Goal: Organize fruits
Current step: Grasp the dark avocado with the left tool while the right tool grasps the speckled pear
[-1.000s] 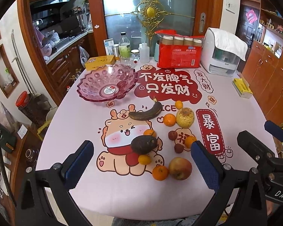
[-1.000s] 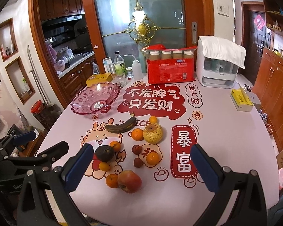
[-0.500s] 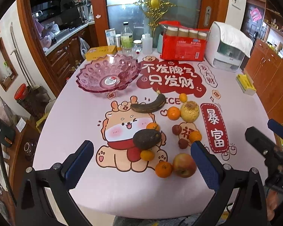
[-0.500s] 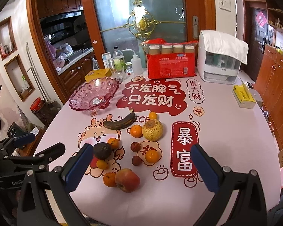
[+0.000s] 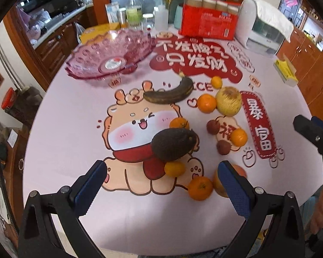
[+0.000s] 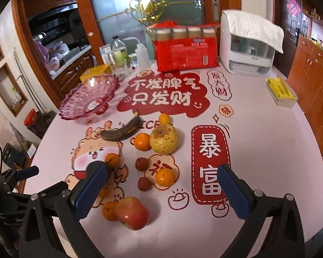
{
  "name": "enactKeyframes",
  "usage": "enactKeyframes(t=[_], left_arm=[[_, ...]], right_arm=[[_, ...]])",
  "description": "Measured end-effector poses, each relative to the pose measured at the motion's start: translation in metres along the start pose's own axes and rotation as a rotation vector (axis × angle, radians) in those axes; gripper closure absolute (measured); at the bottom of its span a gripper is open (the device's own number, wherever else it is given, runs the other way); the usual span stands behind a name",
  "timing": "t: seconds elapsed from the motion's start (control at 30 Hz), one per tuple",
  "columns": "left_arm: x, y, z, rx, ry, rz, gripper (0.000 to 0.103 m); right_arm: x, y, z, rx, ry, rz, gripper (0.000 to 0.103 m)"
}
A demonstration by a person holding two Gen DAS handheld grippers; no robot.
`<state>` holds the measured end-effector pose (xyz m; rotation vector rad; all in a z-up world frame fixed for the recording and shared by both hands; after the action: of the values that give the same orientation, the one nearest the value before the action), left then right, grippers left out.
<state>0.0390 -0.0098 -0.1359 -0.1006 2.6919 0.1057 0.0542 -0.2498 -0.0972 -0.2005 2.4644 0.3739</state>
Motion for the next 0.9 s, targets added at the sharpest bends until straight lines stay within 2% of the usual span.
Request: enactKeyframes(t=[0.13,0.33,0.67,0.8,0.9], left_arm=[[-0.004,0.001,0.036,-0.008,0.043,0.013,0.002],[-0.014,0.002,0.087,0.022,0.127,0.008,0.006],[-0.019,-0.010,0.117,0.143,0.191,0.050,0.009],[-0.021,-0.021,0.128,0.223,0.226,0.063,0.021],[-0.021,-0.027,0.135,0.252,0.253,0.068,0.030]], right_arm=[[-0.001,-0.009,0.022,0.019,0.026,0.026,0.003],[-0.007,-0.015,0.057,0.020,0.070,0.047,0.006],[-0.024,-0.010,0.118,0.012,0.115,0.021,0.008],[-0.029,-0.013,0.141,0.000,0.142,0.024,0.009],[-0.030,-0.015,0.157,0.009,0.164,0.020,0.013]])
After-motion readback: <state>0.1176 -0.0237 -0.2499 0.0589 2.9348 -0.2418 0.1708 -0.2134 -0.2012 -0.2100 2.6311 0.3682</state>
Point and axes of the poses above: each gripper's, at about its wrist camera, not at the fingertips, and z roughly the way its jaws point, y to its left, x to its underside, the point moved 3 cm from there along z, roughly the way its jaws point, and after that the axes turned 6 degrees about -x, right-handed, at the moved point
